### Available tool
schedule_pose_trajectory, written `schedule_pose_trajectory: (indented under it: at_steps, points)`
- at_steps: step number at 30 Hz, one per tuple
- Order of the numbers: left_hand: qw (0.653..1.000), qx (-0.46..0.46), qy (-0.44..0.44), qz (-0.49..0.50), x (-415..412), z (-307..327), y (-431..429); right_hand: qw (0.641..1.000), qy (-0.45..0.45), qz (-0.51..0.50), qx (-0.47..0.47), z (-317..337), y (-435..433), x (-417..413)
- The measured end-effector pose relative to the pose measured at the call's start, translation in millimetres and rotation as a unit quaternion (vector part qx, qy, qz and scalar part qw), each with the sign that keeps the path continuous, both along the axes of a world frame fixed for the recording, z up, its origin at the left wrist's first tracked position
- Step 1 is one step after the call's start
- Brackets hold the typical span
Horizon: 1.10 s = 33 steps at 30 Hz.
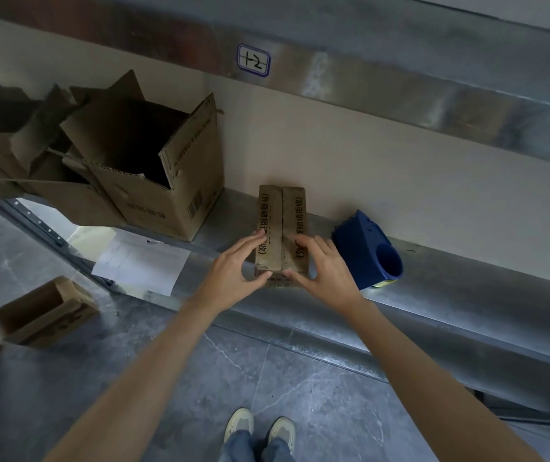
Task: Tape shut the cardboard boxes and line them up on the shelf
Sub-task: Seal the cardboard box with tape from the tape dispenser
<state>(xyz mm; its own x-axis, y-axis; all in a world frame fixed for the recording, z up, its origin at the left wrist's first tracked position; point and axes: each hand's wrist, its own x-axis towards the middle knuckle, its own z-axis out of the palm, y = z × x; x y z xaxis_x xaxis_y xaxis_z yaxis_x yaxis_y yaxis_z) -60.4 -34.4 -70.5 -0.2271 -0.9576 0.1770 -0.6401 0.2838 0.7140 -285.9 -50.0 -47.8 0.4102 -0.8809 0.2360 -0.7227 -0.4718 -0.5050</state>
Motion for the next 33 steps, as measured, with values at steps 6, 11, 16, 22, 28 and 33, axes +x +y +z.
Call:
schedule_pose_trajectory:
  at_steps: [6, 11, 16, 22, 28, 33]
  points:
    - [0.996, -0.019, 0.054, 0.062, -16, 1, 3, 0.999, -0.037, -0.038, 0.003, 0, 3, 10]
    - [0.989, -0.054, 0.077, 0.114, -26, -1, 3, 0.994, -0.069, -0.082, -0.004, -9, 4, 18]
    - [0.990, -0.022, 0.098, 0.097, -20, -2, 3, 0.993, -0.088, -0.073, -0.004, -12, 3, 16]
    - [0.991, 0.016, 0.119, 0.067, -14, -2, 3, 0.995, -0.090, -0.044, 0.022, -11, 2, 4]
    - [0.991, 0.032, 0.120, 0.049, -9, 1, 2, 0.990, -0.123, -0.042, 0.058, -8, 4, 3]
    - [0.990, 0.034, 0.123, 0.054, -12, 1, 2, 0.991, -0.114, -0.037, 0.065, -4, 1, 0]
